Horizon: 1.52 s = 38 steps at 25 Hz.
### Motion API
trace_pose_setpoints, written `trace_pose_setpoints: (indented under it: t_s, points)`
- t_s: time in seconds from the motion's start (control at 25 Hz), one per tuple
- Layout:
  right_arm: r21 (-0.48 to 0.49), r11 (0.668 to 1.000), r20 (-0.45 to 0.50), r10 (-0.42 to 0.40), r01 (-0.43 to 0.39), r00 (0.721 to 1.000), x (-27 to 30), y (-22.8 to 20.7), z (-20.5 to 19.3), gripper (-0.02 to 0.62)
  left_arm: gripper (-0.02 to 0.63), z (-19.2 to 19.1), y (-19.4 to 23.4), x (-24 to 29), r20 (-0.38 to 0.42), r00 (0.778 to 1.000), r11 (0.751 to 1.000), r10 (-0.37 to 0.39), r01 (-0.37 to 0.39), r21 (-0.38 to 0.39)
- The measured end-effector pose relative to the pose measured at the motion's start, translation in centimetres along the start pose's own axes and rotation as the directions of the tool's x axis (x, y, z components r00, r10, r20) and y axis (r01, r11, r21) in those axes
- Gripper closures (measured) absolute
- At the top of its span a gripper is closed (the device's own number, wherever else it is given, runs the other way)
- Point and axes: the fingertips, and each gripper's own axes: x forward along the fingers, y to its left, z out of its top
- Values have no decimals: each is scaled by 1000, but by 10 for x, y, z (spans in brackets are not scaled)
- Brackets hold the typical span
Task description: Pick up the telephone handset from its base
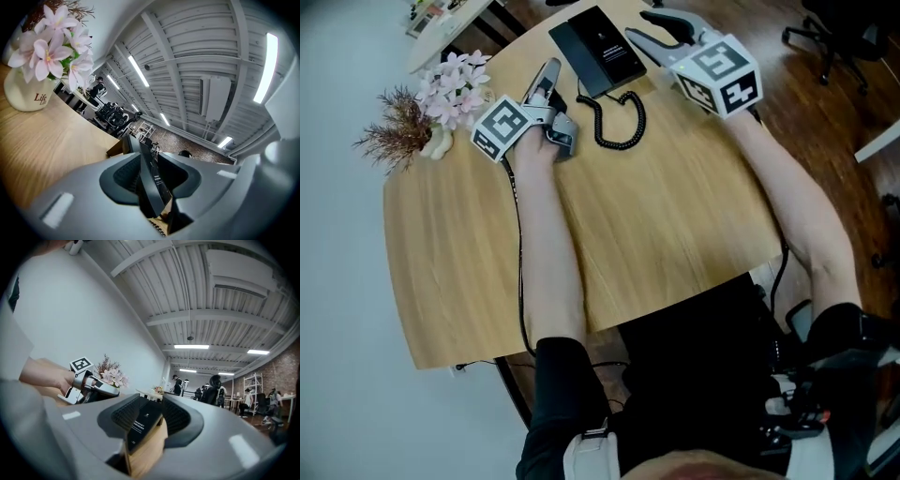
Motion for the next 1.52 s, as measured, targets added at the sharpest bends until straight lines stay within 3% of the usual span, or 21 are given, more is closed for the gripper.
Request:
trace_pose_setpoints:
  t_s: [0.2,0.4,0.76,1.04,1.24,1.52]
  points:
    - [1,1000,7,0,0,1000,1,1,0,451,474,-8,13,5,-32,999,1000,24,-24,-15]
    - [2,1000,10,-2,2,1000,3,1,3,454,460,-12,19,21,-125,992,1000,31,-30,2]
    - [3,1000,9,-2,2,1000,-1,0,3,462,436,-24,32,40,-294,955,997,40,-56,-47]
    - [0,1000,11,-11,11,1000,-2,-1,3,472,449,-37,31,52,-399,917,999,26,-37,-20]
    - [-3,1000,11,-11,11,1000,-1,-2,2,477,489,-33,28,51,-355,935,997,-15,-11,-72]
    - [0,1000,19,-19,19,1000,-4,-1,3,489,523,-21,12,36,-172,976,965,-135,90,-247]
